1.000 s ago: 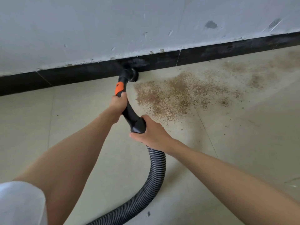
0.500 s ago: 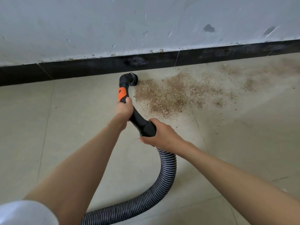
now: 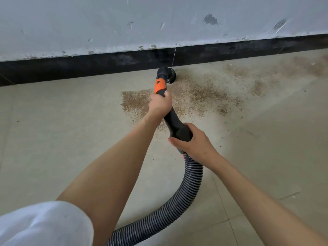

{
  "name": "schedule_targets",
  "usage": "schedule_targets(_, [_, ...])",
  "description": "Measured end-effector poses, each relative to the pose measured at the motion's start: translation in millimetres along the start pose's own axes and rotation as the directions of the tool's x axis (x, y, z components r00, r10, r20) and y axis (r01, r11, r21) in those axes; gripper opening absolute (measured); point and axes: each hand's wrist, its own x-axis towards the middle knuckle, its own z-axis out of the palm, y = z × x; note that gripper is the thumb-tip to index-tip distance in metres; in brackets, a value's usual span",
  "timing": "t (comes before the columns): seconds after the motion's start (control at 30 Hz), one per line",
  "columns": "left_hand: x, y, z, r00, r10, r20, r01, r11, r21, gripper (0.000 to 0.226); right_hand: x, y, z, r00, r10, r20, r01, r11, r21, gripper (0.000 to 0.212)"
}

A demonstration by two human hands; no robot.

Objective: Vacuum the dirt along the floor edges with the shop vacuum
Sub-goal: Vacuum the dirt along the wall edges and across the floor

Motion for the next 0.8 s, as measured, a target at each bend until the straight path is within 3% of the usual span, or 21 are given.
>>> schedule_targets(0.27, [16.1,1.6,-0.1,1.000,0.018,0.000,-0.018,0.998,0.063,0.056,14.5,3.0,6.3,1.000,-0.006,-0.011,0.006,1.000,0.019,0.035])
schedule_targets(0.6, [6.0,-41.3,-100.2,0.974,-0.021,-0.224,0.027,0.999,0.025,0.050,8.3,-41.1,73.2,0.975,-0.085,0.203,0.082,0.996,0.022,0.033])
schedule_targets(0.8, [-25.3,-69.9,-139.6,0.963,-0.086,-0.254,0.086,0.996,-0.009,0.051,-18.0,-52.0,109.1,0.964,-0.114,0.239,0.127,0.991,-0.040,0.035])
